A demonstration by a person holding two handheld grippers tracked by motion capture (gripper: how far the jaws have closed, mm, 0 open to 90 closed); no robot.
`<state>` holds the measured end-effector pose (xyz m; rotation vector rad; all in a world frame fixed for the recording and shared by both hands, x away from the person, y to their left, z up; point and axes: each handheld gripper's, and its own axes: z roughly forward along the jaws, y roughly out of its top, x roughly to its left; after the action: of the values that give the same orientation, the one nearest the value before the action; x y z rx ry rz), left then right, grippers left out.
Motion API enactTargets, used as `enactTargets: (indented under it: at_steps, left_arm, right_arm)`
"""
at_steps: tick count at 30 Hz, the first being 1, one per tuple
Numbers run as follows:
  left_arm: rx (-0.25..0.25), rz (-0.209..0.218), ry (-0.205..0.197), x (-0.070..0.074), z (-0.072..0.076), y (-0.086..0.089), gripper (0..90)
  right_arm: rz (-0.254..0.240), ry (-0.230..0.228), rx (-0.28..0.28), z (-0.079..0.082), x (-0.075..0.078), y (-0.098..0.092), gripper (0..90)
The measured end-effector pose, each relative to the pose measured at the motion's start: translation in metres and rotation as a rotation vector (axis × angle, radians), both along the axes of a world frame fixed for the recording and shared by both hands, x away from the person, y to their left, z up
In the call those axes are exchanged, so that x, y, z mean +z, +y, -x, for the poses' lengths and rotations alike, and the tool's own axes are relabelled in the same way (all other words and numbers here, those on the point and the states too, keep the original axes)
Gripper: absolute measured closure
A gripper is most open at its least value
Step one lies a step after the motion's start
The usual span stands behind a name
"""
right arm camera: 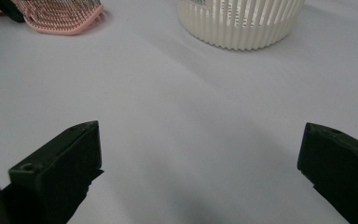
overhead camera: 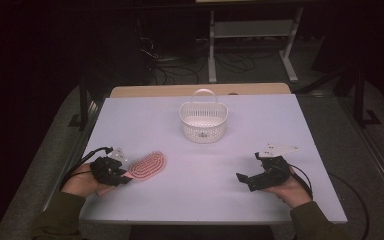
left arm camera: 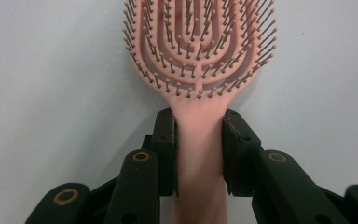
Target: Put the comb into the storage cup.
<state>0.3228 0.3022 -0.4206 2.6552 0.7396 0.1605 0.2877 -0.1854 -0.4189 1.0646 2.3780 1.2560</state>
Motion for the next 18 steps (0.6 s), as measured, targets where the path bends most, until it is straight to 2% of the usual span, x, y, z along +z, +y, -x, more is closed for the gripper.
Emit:
enactTargets:
  at_steps: [10,18]
  left_arm:
    - [0.001,-0.014,0.000,0.0009,-0.0002,-0.0017,70.5]
    - [0.004,0.001,0.009,0.0013,0.0000,-0.0001,70.5]
  right_arm:
    - [-0.002,0.002,0.001,-0.0002,-0.0001,-0.0003,0.0]
    - [-0.008,0.004,-0.003,-0.0006,0.0003,-0.0010,0.0]
